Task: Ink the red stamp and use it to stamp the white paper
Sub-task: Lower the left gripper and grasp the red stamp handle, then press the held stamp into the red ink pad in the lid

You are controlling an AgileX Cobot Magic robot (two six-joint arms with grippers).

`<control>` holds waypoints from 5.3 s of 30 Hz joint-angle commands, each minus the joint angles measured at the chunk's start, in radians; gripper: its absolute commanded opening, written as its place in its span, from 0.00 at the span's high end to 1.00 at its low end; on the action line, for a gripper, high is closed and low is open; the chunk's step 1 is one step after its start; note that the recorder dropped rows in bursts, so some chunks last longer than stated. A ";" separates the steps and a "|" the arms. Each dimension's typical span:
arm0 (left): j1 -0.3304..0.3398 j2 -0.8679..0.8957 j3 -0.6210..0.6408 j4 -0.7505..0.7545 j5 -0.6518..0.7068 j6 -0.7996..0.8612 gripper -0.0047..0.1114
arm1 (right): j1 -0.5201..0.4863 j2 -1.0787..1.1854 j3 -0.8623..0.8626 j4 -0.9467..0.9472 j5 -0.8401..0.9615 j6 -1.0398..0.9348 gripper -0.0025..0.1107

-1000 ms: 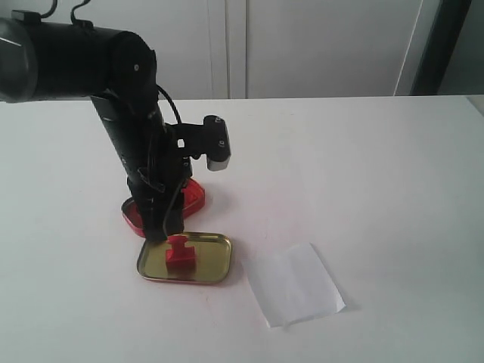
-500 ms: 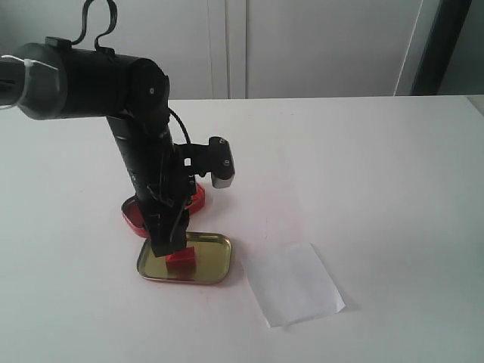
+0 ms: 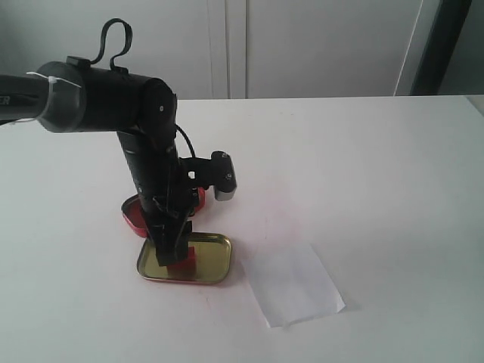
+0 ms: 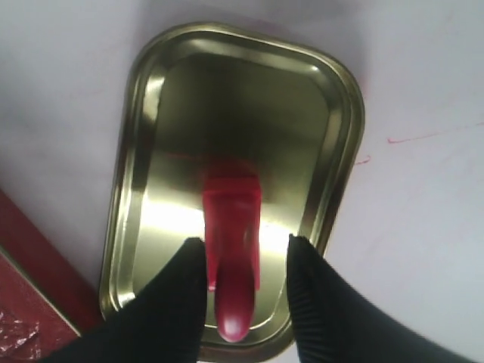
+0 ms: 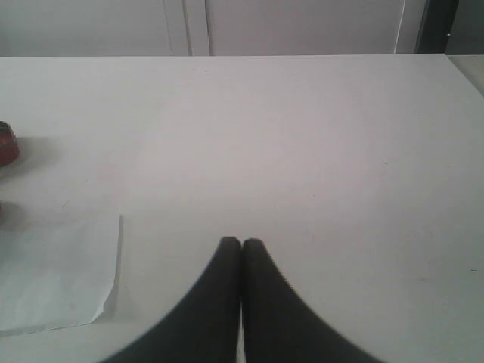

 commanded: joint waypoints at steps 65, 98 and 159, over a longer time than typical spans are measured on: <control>0.019 -0.079 -0.073 0.069 0.119 -0.106 0.96 | -0.006 -0.005 0.006 0.001 -0.014 -0.002 0.98; 0.193 0.103 -0.261 0.074 0.031 -0.452 0.96 | -0.006 -0.005 0.006 0.001 -0.014 -0.002 0.98; 0.193 0.194 -0.261 0.051 0.078 -0.450 0.96 | -0.006 -0.005 0.006 0.001 -0.014 -0.002 0.98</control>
